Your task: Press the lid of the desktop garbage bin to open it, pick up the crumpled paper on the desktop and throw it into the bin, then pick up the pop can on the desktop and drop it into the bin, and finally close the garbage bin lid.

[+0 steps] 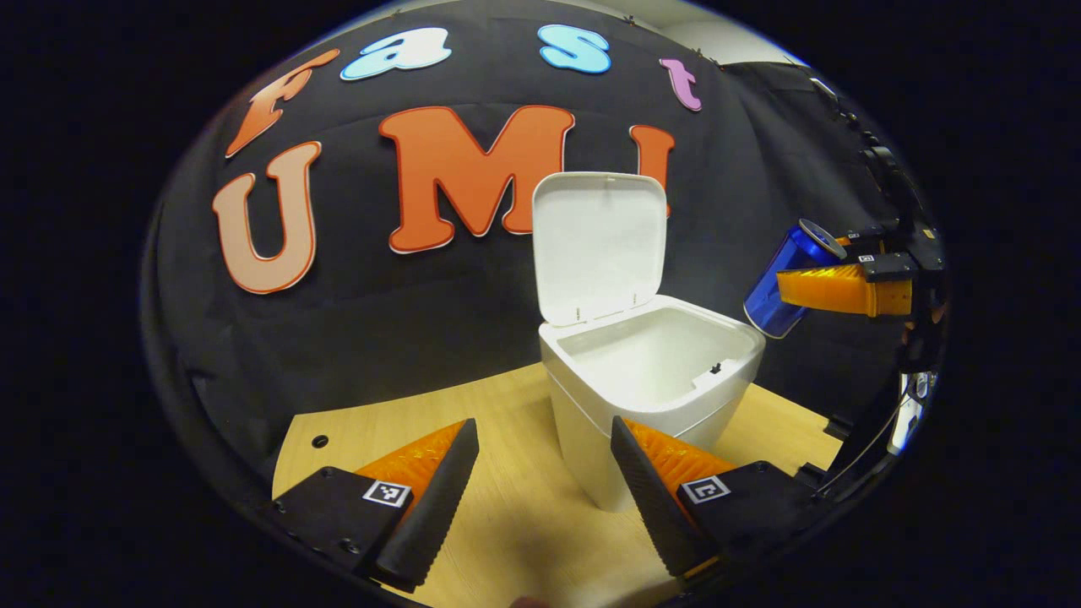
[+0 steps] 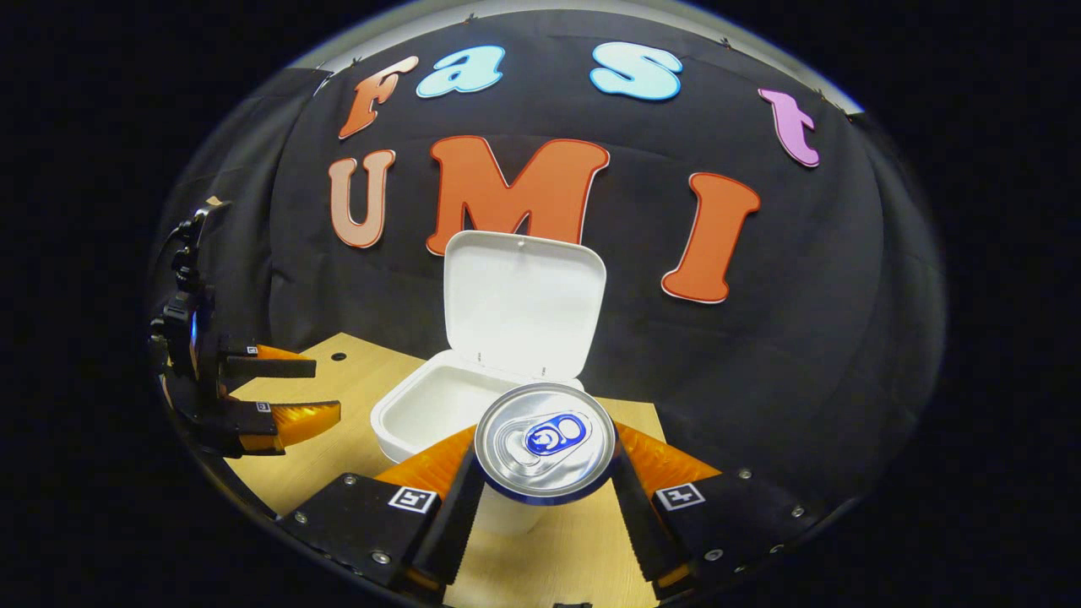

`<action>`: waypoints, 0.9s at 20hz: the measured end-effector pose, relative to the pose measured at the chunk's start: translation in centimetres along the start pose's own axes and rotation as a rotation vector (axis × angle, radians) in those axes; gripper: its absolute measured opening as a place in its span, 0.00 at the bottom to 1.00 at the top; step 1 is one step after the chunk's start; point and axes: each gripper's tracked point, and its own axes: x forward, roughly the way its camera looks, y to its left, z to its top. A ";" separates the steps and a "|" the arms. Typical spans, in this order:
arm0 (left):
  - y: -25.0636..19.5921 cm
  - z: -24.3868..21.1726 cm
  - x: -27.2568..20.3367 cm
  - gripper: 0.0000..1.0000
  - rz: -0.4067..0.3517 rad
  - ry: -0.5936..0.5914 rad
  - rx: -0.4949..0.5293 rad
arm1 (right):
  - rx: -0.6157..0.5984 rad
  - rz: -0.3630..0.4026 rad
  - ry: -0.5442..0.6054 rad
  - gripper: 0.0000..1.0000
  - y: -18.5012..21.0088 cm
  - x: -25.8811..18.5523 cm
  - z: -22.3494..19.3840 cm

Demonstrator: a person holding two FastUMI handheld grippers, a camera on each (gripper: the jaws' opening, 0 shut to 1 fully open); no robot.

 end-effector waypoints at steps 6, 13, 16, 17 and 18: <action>3.1 -2.4 -1.7 1.00 0.144 0.037 -0.044 | -0.026 0.075 0.031 0.79 1.5 3.2 -1.0; 6.2 -4.6 -3.7 1.00 0.259 0.086 -0.078 | -0.038 0.081 0.123 0.79 2.2 6.2 -3.3; 7.2 -5.4 -4.1 1.00 0.277 0.098 -0.096 | -0.036 0.086 0.150 0.79 2.4 6.5 -3.9; 7.4 -5.5 -4.1 1.00 0.279 0.100 -0.099 | -0.038 0.078 0.152 0.80 2.3 6.6 -3.9; 7.5 -5.6 -4.1 1.00 0.279 0.101 -0.100 | -0.038 0.068 0.154 0.80 2.1 6.6 -4.0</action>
